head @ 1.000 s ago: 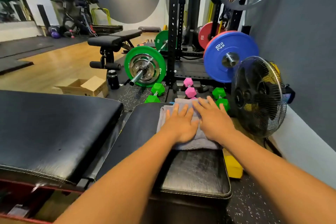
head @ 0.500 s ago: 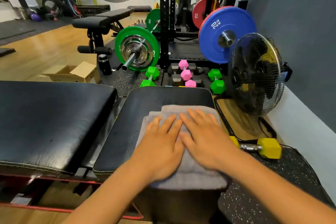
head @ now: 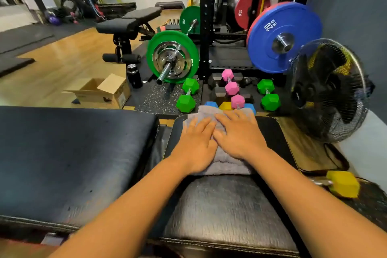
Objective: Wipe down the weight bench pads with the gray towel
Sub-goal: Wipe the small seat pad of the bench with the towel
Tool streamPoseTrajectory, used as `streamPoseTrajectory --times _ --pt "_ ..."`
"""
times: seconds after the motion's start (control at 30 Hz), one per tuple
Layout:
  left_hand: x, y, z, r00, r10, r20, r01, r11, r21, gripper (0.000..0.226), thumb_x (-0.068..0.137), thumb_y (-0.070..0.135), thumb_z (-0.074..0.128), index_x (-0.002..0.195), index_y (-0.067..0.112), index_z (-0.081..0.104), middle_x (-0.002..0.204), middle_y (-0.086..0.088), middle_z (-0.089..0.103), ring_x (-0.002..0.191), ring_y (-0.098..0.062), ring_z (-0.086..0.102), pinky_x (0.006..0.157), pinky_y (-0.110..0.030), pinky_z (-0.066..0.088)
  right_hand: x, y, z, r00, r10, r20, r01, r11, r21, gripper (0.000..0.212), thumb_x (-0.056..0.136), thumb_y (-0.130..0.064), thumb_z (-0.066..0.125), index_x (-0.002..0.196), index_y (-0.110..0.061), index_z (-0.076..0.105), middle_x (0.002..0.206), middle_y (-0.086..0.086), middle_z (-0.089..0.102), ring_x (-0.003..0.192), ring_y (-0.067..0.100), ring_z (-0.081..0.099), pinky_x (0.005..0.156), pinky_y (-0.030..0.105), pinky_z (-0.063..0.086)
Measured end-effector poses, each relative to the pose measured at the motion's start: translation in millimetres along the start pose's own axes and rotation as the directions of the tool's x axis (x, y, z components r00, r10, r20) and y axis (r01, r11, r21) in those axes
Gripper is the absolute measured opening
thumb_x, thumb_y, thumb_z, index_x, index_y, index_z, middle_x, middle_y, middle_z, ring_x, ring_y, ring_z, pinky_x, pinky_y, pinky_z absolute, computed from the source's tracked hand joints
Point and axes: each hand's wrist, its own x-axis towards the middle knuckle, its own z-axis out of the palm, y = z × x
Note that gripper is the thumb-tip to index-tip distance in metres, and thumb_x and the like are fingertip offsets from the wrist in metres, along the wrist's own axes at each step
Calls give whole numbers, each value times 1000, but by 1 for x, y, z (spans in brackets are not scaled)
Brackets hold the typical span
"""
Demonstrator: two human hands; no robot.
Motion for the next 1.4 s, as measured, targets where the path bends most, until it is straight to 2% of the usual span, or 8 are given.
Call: streamPoseTrajectory --times 0.13,0.3,0.5,0.67,0.83,0.97,1.13,1.4 --pt "-113 12 -2 992 52 -113 -65 991 -120 69 88 42 14 150 13 19 157 2 12 145 -10 2 117 -37 7 -92 -49 -5 994 -110 -19 111 993 40 56 87 -51 31 138 -30 42 144 -2 42 136 23 28 115 48 11" --pt "-180 4 15 985 43 -169 -50 998 -42 60 97 40 17 149 12 22 155 -8 26 140 -29 27 103 -39 34 -144 -85 7 976 -212 -54 211 977 -22 54 81 -48 40 125 -24 61 128 8 62 120 32 57 100 52 24" --pt "-22 -25 -13 992 -124 -10 124 992 2 62 98 40 11 153 13 4 161 -5 -5 148 -25 -6 118 -47 6 -5 -44 7 993 -116 -9 115 993 -23 53 100 -39 28 150 -21 23 161 12 7 148 29 4 116 51 11" --pt "23 -16 -18 987 -121 -111 121 993 -4 48 102 30 28 147 12 30 156 -10 22 144 -33 17 115 -40 14 27 -35 7 991 -92 -100 98 994 53 26 94 -25 40 116 -21 54 126 7 56 125 32 45 102 46 33" --pt "-106 15 -14 991 35 -130 -47 994 -98 73 87 53 17 152 20 18 160 -1 7 146 -9 -2 114 -18 -10 -98 -41 -2 986 -160 54 156 985 72 66 88 -50 19 147 -23 32 156 3 28 143 26 20 118 47 8" --pt "-154 44 -2 1000 0 -16 0 999 -32 76 80 57 1 152 31 3 157 13 -14 144 -10 -21 119 -35 -9 -159 -40 -4 982 -187 6 187 982 8 64 87 -49 29 136 -15 52 144 8 49 134 32 43 108 55 35" --pt "-25 45 4 997 -74 20 73 995 73 60 96 41 18 153 22 9 162 -2 0 147 -33 -4 118 -52 2 -68 16 -3 999 -19 47 21 999 -36 62 95 -53 13 152 -28 14 161 12 -6 145 37 -16 118 51 -4" --pt "56 70 6 990 -83 115 61 981 184 58 99 45 15 152 25 6 161 -4 -7 147 -33 -7 114 -60 -1 -16 67 -6 985 88 -151 -73 992 105 47 98 -30 39 142 -13 41 153 13 32 142 28 23 117 37 14"
